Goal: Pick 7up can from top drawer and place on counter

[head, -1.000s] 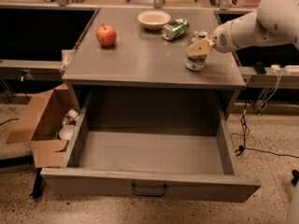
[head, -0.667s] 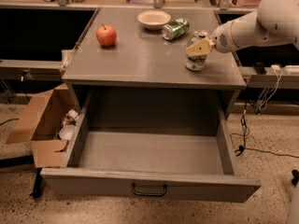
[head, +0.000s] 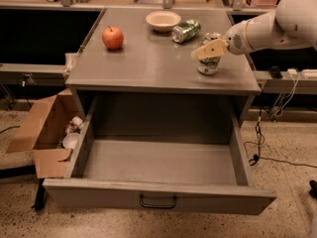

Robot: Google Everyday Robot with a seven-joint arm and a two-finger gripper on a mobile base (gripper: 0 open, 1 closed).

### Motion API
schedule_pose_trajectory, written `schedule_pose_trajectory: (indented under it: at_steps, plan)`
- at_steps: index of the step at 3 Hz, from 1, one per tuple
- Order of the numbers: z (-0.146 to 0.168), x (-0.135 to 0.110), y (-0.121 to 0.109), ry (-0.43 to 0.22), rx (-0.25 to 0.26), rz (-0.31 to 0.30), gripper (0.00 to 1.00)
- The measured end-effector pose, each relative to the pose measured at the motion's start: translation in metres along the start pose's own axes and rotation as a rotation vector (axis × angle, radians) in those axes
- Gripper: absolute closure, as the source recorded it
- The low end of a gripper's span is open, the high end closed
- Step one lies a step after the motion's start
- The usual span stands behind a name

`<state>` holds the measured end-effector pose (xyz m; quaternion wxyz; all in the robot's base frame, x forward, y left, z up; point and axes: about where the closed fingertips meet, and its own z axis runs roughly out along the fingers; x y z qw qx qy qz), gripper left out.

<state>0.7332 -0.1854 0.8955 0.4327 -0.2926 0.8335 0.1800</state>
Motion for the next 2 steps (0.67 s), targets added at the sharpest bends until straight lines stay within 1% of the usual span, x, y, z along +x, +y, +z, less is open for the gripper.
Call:
schedule_pose_trajectory:
  at_steps: [1,2]
  plan:
    - [-0.0093,-0.0244,0.0086,-0.092,-0.032,-0.015,0.0]
    - [-0.0093,-0.0244,0.0086,-0.092,-0.032,-0.015,0.0]
